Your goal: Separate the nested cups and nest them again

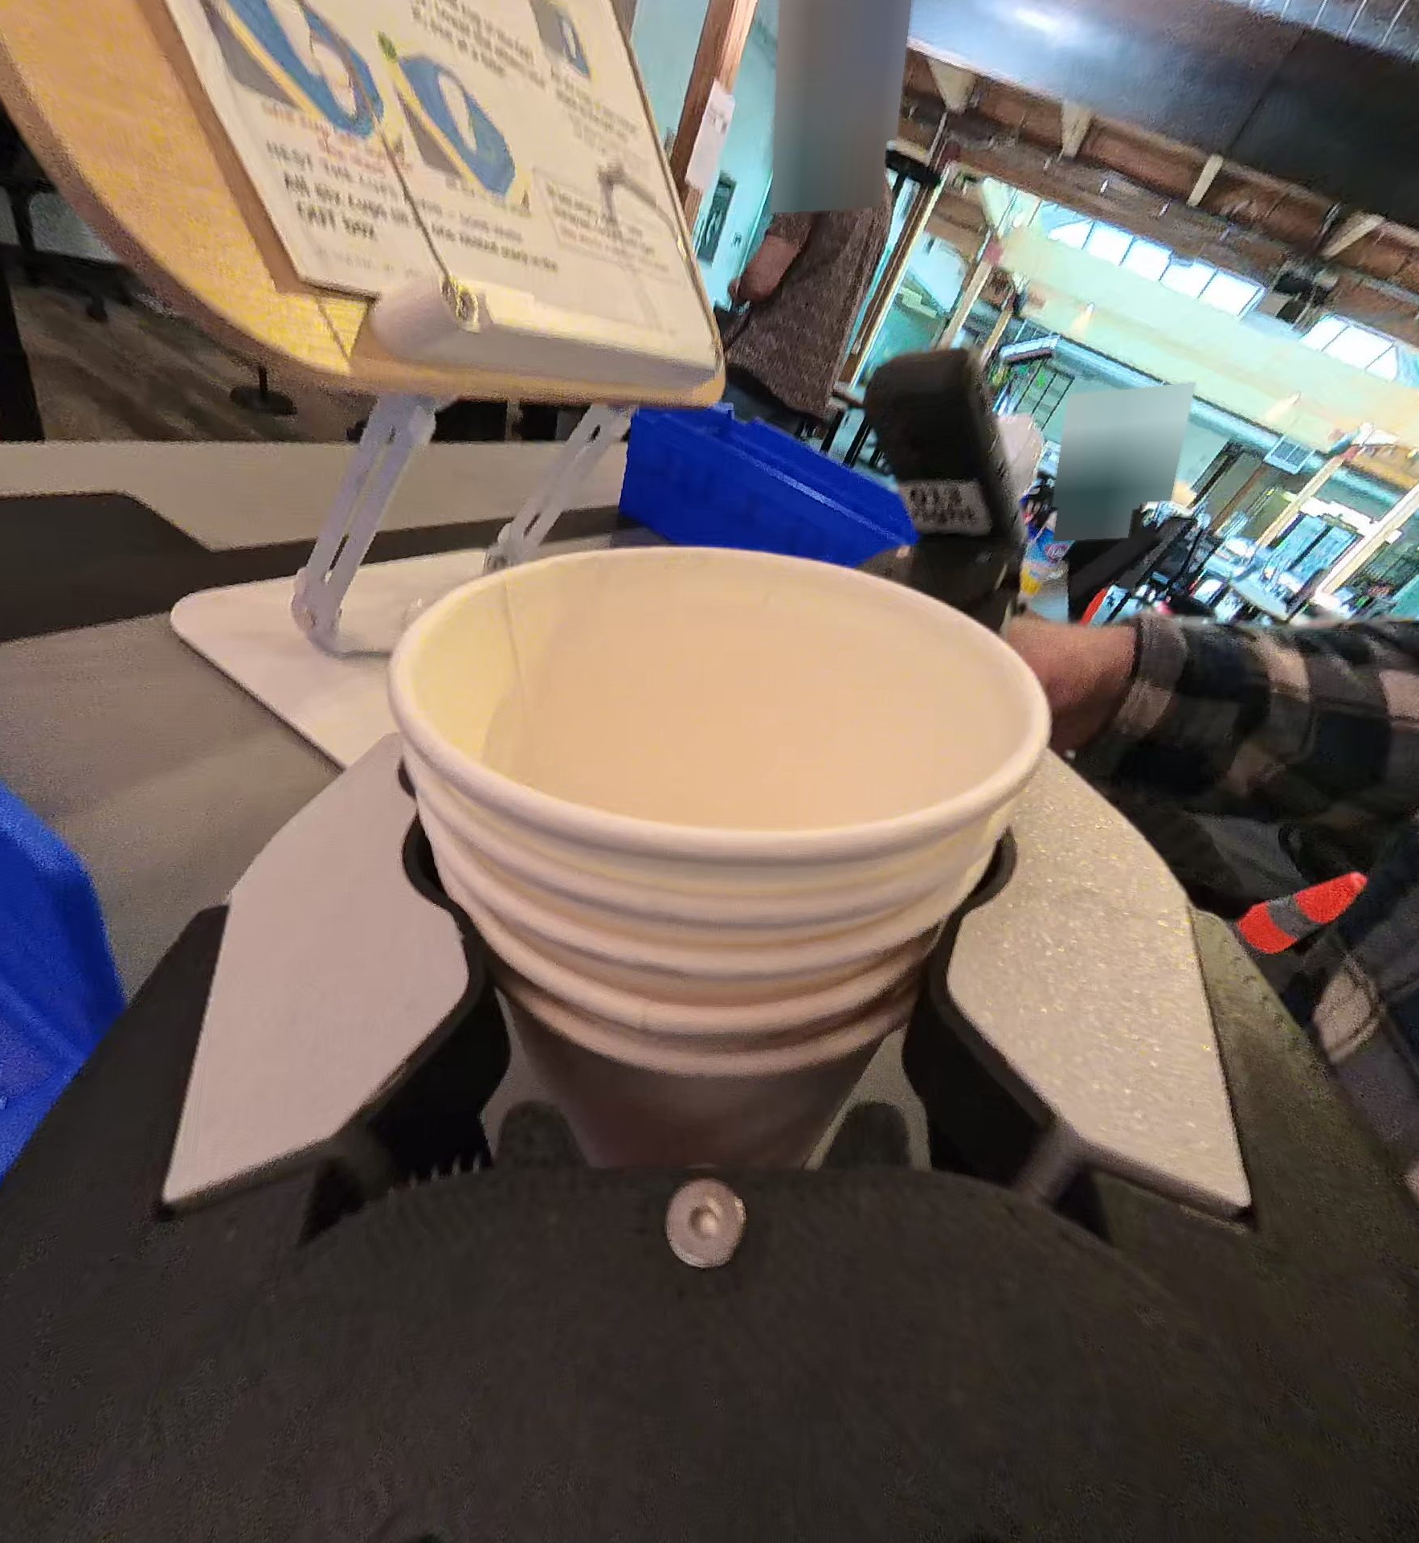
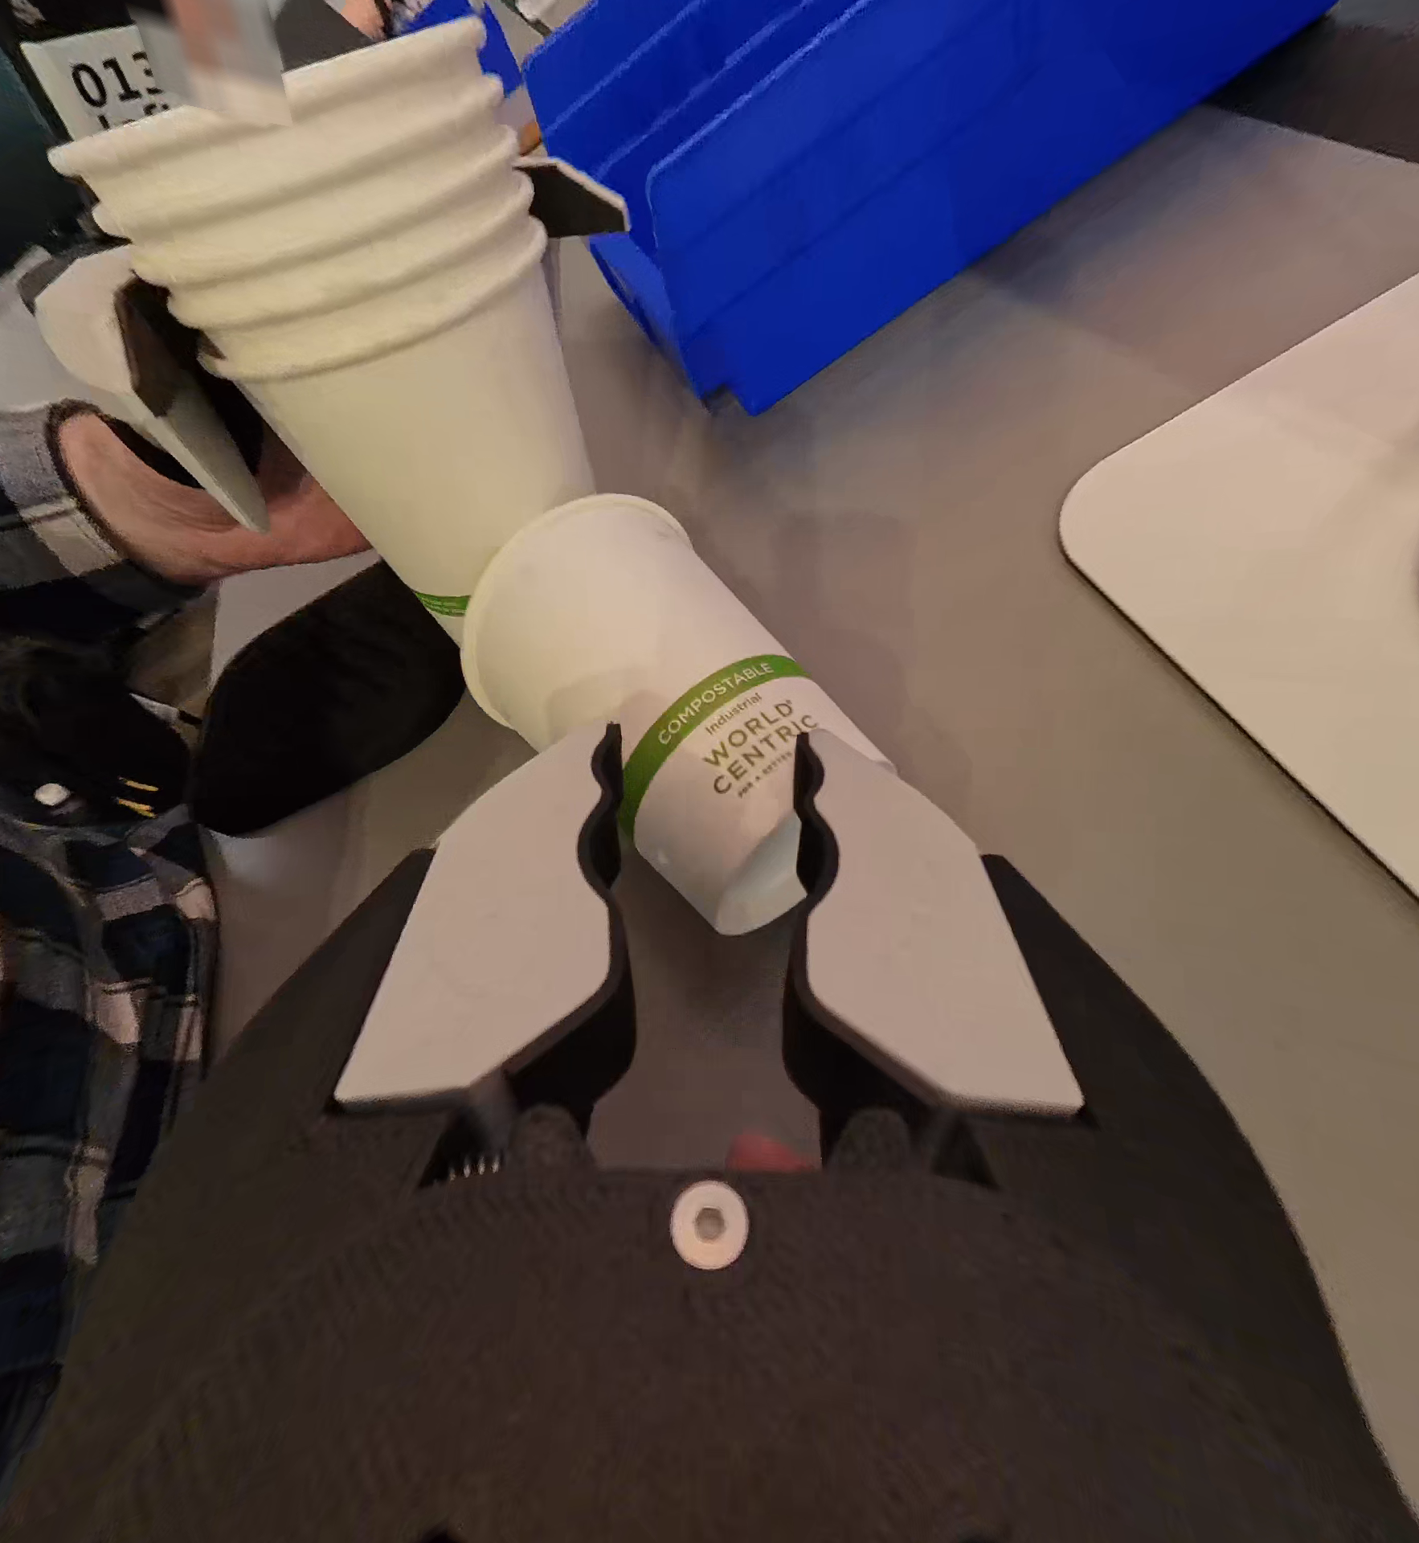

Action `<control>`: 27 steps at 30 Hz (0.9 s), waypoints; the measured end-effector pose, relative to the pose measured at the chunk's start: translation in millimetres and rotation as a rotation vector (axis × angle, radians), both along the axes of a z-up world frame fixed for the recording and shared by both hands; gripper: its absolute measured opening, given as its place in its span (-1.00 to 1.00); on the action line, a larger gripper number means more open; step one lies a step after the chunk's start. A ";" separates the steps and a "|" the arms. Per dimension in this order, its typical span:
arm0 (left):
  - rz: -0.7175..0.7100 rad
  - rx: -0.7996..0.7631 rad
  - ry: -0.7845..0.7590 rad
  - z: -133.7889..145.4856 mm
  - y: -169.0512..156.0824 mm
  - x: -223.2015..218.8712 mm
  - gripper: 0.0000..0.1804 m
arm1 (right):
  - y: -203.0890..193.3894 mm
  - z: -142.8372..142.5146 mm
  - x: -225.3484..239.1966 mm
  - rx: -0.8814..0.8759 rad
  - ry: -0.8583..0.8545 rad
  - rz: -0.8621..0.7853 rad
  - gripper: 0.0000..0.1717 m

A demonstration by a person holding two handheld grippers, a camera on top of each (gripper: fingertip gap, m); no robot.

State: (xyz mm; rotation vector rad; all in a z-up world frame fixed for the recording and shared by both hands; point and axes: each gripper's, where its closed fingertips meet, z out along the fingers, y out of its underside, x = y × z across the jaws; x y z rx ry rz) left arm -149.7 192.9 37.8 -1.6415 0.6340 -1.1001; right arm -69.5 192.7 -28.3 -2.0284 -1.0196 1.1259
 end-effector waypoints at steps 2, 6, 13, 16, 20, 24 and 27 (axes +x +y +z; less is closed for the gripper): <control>-0.011 0.022 -0.030 12.8 5.1 7.6 0.36 | -0.6 -0.9 -0.2 -0.032 0.020 -0.002 -0.54; -0.062 0.050 -0.075 35.3 13.3 28.3 0.35 | -2.8 -0.3 4.8 -0.108 0.105 -0.027 -0.57; -0.149 0.108 -0.062 48.1 15.1 76.1 0.35 | -6.8 -3.7 34.4 -0.226 0.221 -0.138 -0.50; -0.217 0.144 -0.010 44.9 8.2 109.8 0.35 | -11.0 -4.0 52.6 -0.223 0.236 -0.191 -0.51; -0.267 0.204 0.068 34.3 1.1 139.3 0.37 | -17.7 -7.3 73.3 -0.229 0.233 -0.221 -0.52; -0.305 0.234 0.157 14.7 -8.4 150.4 0.38 | -19.9 -8.9 86.5 -0.213 0.216 -0.234 -0.51; -0.295 0.235 0.185 3.6 -9.5 147.6 0.40 | -20.9 -8.6 90.3 -0.207 0.218 -0.234 -0.53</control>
